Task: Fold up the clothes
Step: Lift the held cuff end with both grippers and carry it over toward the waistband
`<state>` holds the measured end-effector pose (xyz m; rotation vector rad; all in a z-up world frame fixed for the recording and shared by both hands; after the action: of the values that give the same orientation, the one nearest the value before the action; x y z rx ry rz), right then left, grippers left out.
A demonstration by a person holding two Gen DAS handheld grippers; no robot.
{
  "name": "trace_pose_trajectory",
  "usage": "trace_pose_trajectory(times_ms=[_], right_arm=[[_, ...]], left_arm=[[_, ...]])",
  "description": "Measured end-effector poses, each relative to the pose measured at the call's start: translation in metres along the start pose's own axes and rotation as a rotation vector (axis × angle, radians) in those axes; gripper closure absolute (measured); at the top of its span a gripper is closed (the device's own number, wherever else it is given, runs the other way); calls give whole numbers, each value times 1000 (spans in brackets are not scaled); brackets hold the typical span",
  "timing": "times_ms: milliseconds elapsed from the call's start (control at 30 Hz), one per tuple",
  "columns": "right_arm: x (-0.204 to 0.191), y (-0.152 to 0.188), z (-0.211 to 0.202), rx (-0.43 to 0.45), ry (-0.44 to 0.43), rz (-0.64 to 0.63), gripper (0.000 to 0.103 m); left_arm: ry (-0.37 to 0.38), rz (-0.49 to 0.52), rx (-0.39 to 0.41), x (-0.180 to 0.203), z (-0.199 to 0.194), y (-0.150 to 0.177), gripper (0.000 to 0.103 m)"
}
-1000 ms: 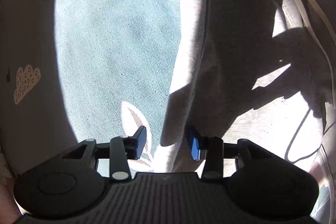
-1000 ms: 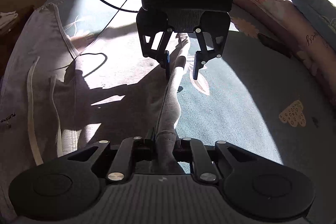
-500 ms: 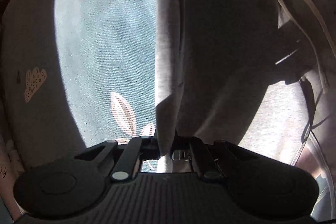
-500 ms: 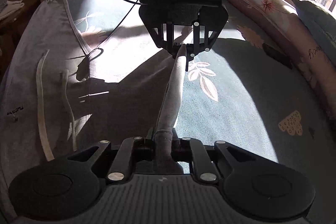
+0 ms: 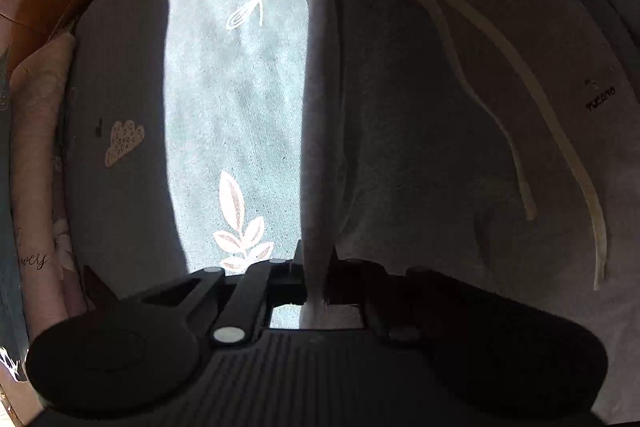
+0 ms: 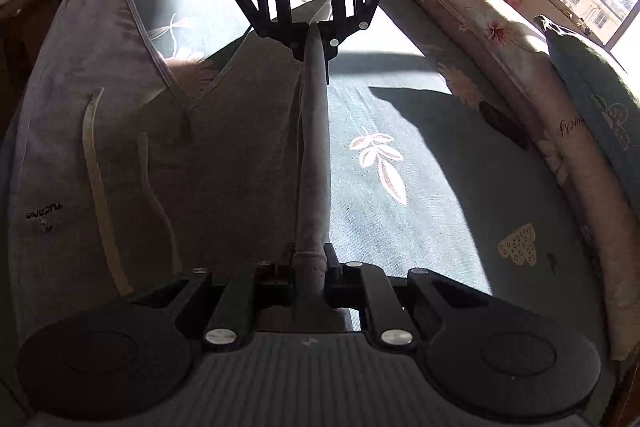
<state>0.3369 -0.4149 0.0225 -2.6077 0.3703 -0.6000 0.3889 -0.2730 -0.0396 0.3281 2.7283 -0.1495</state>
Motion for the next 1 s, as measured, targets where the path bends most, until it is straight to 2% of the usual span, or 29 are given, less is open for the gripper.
trace_pose_trajectory(times_ms=[100, 267, 600, 733, 1000], right_arm=[[-19, -8, -12, -24, -6, -34, 90], [-54, -16, -24, -80, -33, -94, 91], [-134, -13, -24, -179, -138, -233, 91], [-157, -3, -16, -248, -118, -308, 91], [-185, 18, -6, -346, -78, -345, 91]], left_arm=[[23, -16, 25, 20, -16, 2, 100], [95, 26, 57, 62, -32, 1, 100], [238, 193, 127, 130, -43, -18, 100], [272, 262, 160, 150, -42, -33, 100], [311, 373, 208, 181, -37, -54, 99]])
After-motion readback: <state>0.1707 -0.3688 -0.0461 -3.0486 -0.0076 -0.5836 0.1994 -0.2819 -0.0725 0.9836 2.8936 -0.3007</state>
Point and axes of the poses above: each gripper's, at about its wrist camera, not at the fingertips, and z roughly the way its jaws point, x to its right, y to its underside, the point moved 3 cm from there along z, roughly the way its jaws point, and after that the axes turned 7 degrees about -z, right-handed, at the moved point
